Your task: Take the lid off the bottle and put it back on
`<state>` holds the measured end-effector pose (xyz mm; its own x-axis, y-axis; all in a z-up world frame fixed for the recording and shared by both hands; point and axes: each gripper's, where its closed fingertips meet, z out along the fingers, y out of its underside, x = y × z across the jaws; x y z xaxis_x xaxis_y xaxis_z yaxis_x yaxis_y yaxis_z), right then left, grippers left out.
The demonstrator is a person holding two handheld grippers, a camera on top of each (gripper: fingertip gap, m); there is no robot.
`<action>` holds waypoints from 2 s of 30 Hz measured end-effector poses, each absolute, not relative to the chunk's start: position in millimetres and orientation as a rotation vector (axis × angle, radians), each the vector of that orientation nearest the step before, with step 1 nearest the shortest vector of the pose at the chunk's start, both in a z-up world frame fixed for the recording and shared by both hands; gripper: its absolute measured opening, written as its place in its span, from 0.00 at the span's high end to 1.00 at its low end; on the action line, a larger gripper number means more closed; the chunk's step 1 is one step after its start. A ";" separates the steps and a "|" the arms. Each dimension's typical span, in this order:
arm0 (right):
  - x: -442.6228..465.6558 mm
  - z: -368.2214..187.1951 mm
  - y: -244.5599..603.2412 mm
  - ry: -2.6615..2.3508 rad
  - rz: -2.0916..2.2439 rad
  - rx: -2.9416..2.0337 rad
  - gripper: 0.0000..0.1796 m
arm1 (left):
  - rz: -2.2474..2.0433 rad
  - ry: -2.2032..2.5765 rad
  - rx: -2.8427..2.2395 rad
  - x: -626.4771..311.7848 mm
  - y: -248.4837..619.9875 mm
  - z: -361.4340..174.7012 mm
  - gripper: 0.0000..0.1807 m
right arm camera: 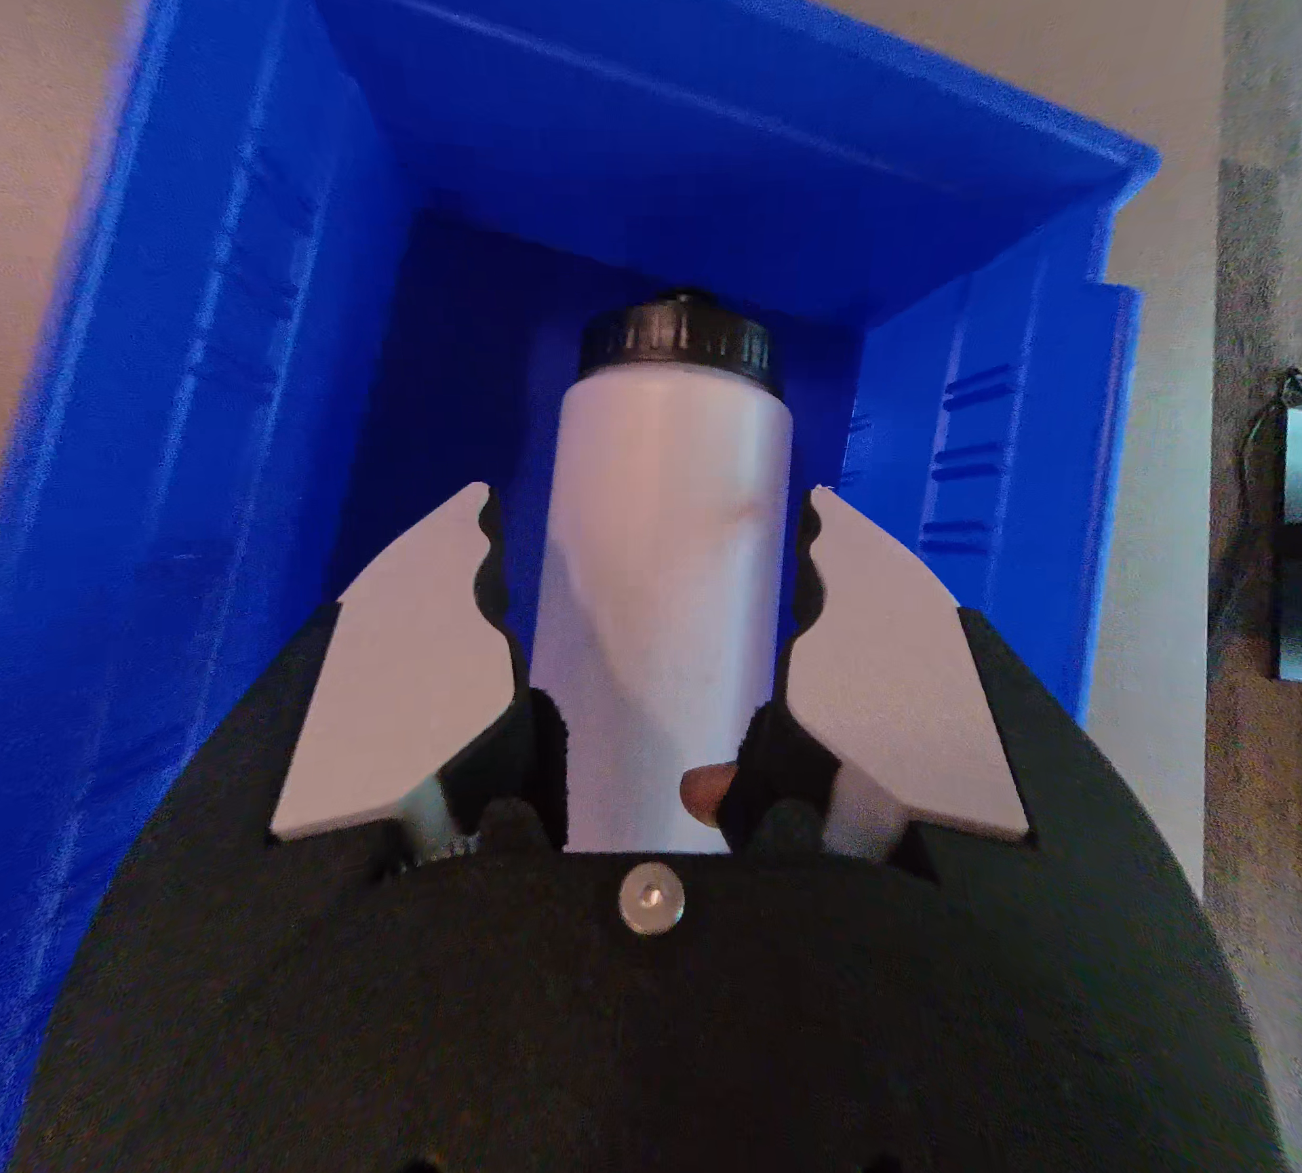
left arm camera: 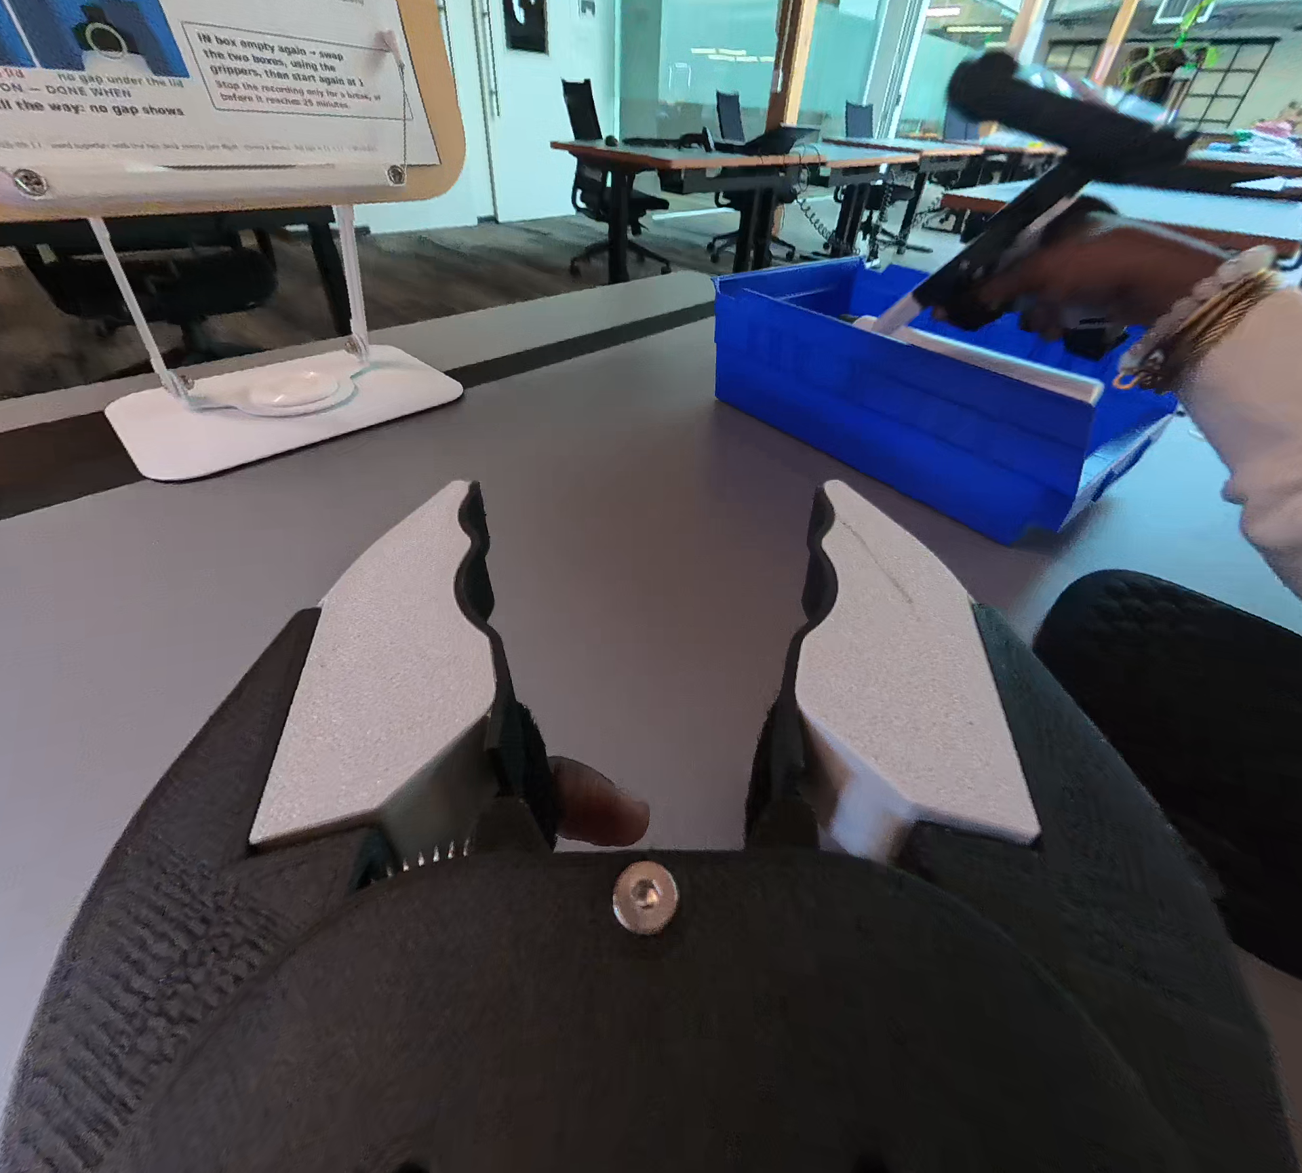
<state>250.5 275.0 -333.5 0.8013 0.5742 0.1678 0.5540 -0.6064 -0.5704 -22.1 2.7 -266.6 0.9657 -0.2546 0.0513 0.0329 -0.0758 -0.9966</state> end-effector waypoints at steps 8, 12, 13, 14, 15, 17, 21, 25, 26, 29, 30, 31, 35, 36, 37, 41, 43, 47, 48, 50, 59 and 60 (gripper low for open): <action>191.0 -260.9 157.5 -0.948 0.605 -1.937 0.49 | 0.313 0.004 -1.812 -109.2 -83.3 -236.6 0.50; 205.5 -306.3 97.1 -1.176 0.479 -2.120 0.53 | 0.549 -0.224 -1.985 -188.2 -138.9 -245.1 0.47; 204.4 -308.1 95.7 -1.192 0.431 -2.134 0.55 | 0.588 -0.263 -2.050 -202.6 -147.9 -255.5 0.48; 202.8 -308.4 98.8 -1.178 0.369 -2.144 0.57 | 0.611 -0.292 -2.115 -213.0 -154.3 -267.6 0.48; 204.4 -310.8 103.5 -1.172 0.277 -2.157 0.60 | 0.616 -0.310 -2.181 -219.2 -158.5 -280.7 0.48; 208.7 -322.5 106.5 -1.195 0.125 -2.200 0.63 | 0.568 -0.286 -2.303 -219.7 -159.3 -306.5 0.57; 204.8 -340.2 111.7 -1.198 0.028 -2.184 0.79 | 0.569 -0.186 -2.364 -217.4 -147.5 -332.6 0.80; 194.1 -339.8 113.1 -1.243 0.036 -2.127 0.86 | 0.623 -0.117 -2.362 -213.7 -134.7 -332.3 0.81; 190.1 -339.7 114.2 -1.237 0.046 -2.118 0.86 | 0.609 -0.100 -2.353 -210.2 -129.1 -332.3 0.81; 175.9 -339.7 116.6 -1.282 0.031 -2.056 0.85 | 0.535 -0.046 -2.324 -194.4 -108.8 -332.3 0.81; 168.8 -339.7 117.0 -1.305 0.034 -2.029 0.85 | 0.503 -0.028 -2.314 -188.0 -101.2 -332.4 0.80; 160.8 -340.0 117.3 -1.333 0.038 -2.000 0.84 | 0.476 -0.005 -2.308 -181.4 -93.9 -332.4 0.80; 130.9 -341.1 113.9 -1.443 0.083 -1.898 0.80 | 0.428 0.109 -2.294 -155.8 -68.0 -332.9 0.80; 125.2 -341.1 111.3 -1.473 0.085 -1.882 0.80 | 0.411 0.127 -2.285 -149.4 -61.2 -332.8 0.80; 119.9 -341.2 108.6 -1.505 0.079 -1.862 0.80 | 0.397 0.144 -2.274 -143.2 -54.3 -332.8 0.80; 93.3 -340.6 98.8 -1.521 0.129 -1.789 0.81 | 0.354 0.208 -2.231 -121.1 -26.7 -333.1 0.80; 79.2 -339.7 92.7 -1.490 0.198 -1.763 0.82 | 0.323 0.245 -2.218 -109.1 -15.5 -333.3 0.80; 52.9 -337.7 77.3 -1.434 0.351 -1.749 0.82 | 0.244 0.306 -2.181 -85.3 1.6 -333.1 0.80; 47.0 -337.4 73.7 -1.422 0.378 -1.748 0.82 | 0.224 0.313 -2.165 -80.4 5.4 -333.0 0.80; 37.3 -337.0 66.5 -1.427 0.402 -1.736 0.82 | 0.193 0.337 -2.130 -72.0 11.4 -332.8 0.80; 7.9 -336.4 34.3 -1.504 0.578 -1.596 0.76 | 0.151 0.303 -2.013 -66.1 12.8 -325.3 0.77; 3.7 -337.1 27.5 -1.525 0.622 -1.556 0.71 | 0.205 0.283 -1.973 -68.0 11.8 -318.6 0.73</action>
<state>3.7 27.5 -337.1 0.1331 0.9691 0.2076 0.5474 0.1027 -0.8305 -68.0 11.8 -318.6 0.9567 -0.1047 -0.2717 -0.2908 -0.3916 -0.8730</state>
